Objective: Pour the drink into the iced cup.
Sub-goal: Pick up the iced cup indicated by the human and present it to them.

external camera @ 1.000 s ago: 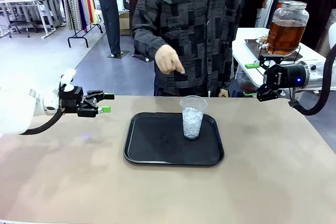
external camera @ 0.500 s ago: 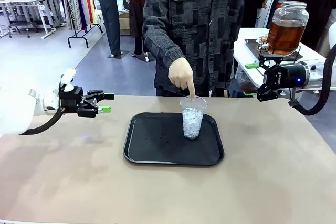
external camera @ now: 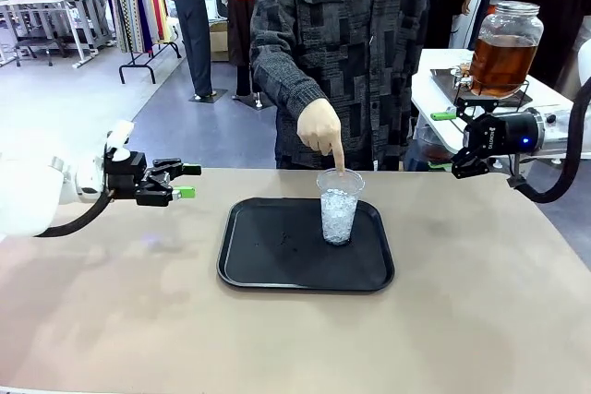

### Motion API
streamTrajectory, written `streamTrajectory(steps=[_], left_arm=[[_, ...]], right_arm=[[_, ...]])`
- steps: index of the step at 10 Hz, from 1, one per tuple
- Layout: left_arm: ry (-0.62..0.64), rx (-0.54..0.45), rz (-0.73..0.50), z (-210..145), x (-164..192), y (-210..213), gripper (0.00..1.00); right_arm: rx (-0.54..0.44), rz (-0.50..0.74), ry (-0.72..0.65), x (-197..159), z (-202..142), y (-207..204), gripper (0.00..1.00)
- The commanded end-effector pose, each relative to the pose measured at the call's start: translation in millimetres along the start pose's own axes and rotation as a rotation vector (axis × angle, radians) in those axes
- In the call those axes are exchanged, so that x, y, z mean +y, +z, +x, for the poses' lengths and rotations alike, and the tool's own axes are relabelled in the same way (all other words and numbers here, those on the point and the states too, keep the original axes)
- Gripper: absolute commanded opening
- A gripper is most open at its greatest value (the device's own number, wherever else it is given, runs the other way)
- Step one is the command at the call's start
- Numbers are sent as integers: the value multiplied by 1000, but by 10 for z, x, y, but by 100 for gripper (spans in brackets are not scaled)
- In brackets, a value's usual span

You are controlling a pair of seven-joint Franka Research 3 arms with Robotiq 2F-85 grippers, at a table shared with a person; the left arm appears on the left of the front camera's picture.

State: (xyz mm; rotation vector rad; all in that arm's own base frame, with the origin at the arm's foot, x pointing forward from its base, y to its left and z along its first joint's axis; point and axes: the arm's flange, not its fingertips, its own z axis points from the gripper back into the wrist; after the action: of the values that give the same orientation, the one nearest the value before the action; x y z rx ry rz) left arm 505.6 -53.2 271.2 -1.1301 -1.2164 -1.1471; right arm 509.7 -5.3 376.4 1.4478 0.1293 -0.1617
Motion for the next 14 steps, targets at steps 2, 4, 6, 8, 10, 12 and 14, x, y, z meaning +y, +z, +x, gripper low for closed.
streamTrajectory(steps=[2,4,6,8,10,12,14], left_arm=[[-2,0,-1,18,-1,-9,100],[-2,0,-1,18,-1,-9,100],[-2,0,-1,18,-1,-9,100],[-2,0,-1,18,-1,-9,100],[-2,0,-1,18,-1,-9,100],[-2,0,-1,18,-1,-9,100],[-2,0,-1,18,-1,-9,100]], right_arm=[[0,0,0,0,0,0,100],[13,7,182,3,-33,-15,100],[6,10,462,3,-112,-46,100],[-41,4,737,-2,-197,-87,100],[-114,-8,868,9,-245,-120,100],[-145,-38,635,35,-233,-10,100],[-74,-11,836,26,-191,-44,100]])
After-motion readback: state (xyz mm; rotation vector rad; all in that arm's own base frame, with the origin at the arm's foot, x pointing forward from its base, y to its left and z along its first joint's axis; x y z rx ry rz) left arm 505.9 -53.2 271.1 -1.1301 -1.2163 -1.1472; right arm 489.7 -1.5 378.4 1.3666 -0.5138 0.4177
